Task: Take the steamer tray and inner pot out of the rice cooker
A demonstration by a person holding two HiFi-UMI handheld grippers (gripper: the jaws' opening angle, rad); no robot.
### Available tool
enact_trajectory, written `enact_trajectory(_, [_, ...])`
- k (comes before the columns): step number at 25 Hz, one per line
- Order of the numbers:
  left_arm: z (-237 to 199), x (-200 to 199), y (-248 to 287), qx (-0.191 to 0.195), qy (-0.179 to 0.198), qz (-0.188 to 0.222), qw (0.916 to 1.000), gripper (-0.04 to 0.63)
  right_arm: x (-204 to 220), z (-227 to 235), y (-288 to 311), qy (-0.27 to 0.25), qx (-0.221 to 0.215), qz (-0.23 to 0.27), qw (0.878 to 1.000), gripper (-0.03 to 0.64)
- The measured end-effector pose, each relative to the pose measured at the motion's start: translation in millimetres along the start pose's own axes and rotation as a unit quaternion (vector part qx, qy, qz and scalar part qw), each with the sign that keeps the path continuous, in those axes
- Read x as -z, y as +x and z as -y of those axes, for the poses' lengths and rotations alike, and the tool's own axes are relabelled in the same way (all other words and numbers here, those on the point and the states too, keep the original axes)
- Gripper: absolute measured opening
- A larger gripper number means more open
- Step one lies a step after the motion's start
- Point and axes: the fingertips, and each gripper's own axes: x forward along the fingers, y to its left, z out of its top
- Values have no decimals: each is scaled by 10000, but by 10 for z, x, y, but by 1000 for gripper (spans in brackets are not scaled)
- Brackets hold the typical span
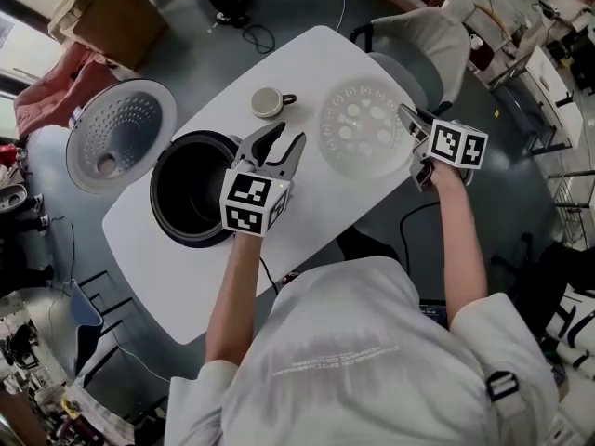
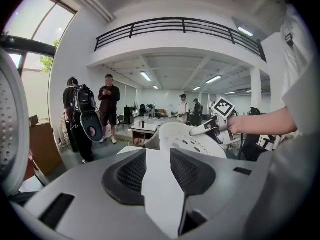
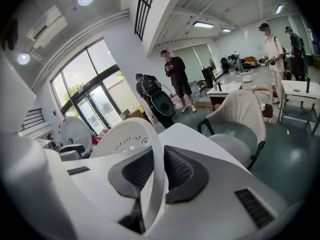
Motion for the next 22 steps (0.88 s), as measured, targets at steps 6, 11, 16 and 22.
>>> enact_trajectory(6, [93, 91, 433, 31, -185, -222, 9996, 163, 64, 385, 219, 304, 77, -136, 9994, 74])
enact_trajectory(11, [82, 186, 728, -100, -352, -427, 9984, 163, 132, 755, 544, 492, 143, -460, 9976, 74])
enact_trajectory(16, [-34, 371, 885, -386, -600, -677, 9951, 163, 236, 1028, 873, 558, 167, -787, 9952, 75])
enact_trajectory(22, [-236, 425, 953, -612, -730, -813, 9921, 163, 273, 1153, 1292, 617, 140, -1047, 9925, 75])
